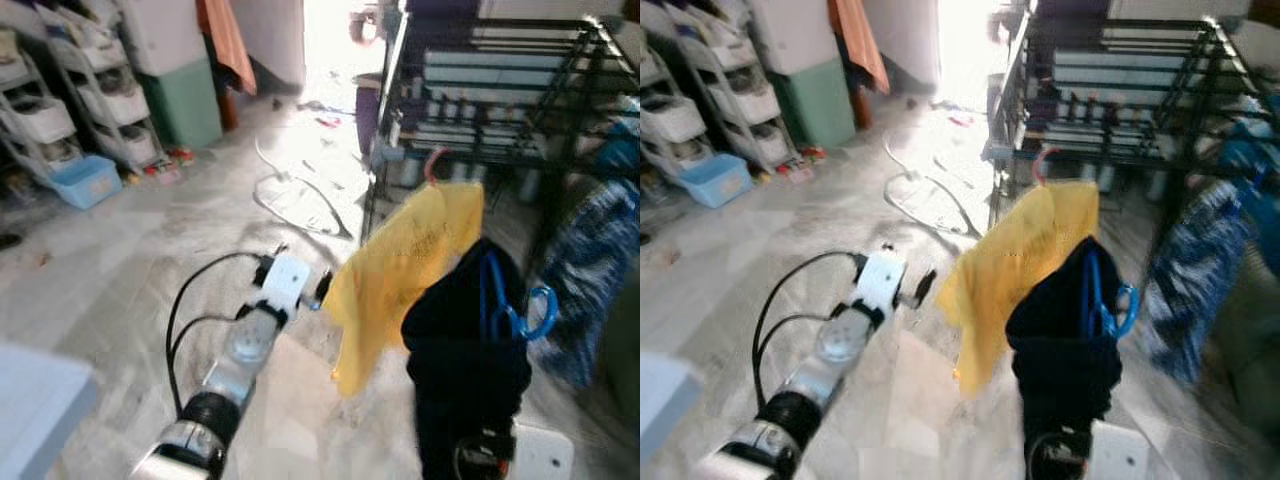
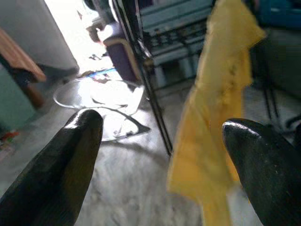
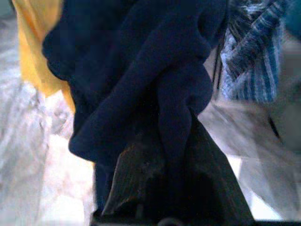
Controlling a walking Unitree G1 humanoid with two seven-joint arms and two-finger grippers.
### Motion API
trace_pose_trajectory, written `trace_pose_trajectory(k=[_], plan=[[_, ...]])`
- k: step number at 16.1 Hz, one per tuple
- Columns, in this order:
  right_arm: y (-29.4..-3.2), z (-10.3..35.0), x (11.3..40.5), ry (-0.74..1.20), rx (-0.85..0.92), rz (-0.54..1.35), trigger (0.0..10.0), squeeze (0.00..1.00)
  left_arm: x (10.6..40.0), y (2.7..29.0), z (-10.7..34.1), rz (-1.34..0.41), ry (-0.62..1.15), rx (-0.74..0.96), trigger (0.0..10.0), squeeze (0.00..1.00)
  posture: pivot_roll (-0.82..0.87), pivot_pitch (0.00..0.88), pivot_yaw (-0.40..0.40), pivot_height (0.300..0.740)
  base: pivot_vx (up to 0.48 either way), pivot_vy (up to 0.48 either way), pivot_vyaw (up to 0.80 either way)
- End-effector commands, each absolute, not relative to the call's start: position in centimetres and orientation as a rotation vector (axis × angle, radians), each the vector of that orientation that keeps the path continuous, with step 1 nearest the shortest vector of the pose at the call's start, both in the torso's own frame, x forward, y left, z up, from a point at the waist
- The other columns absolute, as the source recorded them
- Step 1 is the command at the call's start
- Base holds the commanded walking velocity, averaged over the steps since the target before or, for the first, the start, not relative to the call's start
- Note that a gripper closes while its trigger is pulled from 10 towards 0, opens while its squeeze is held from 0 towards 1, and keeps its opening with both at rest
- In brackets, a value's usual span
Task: Hang hanger
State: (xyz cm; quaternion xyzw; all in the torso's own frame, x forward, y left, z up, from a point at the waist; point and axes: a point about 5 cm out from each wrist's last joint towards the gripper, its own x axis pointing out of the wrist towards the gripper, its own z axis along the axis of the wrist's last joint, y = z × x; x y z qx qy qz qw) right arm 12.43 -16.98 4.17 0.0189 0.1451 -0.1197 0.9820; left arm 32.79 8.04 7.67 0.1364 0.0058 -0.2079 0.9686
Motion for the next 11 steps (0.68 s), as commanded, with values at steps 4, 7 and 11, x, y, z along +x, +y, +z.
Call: trace_pose_trajectory(k=[4, 7, 11], plan=[[-16.95, 4.84, 13.07, 0.253, 0.037, -0.215, 0.0, 0.0, 33.05, 8.58, 7.86, -0.41, 0.008, 0.299, 10.0, 0.0, -0.04, 0.018, 0.032, 0.74, -0.373, 0.0, 0.0], [-17.35, 4.76, 13.13, 0.259, 0.023, -0.192, 2.1, 0.0, 32.91, 8.54, 7.69, -0.414, 0.01, 0.307, 10.0, 0.0, -0.05, 0.021, 0.03, 0.74, -0.369, 0.0, 0.0], [-17.32, 4.75, 13.38, 0.26, 0.017, -0.171, 4.8, 0.0, 32.91, 8.39, 7.61, -0.419, 0.014, 0.307, 10.0, 0.0, -0.05, 0.02, 0.028, 0.74, -0.358, 0.0, 0.0]])
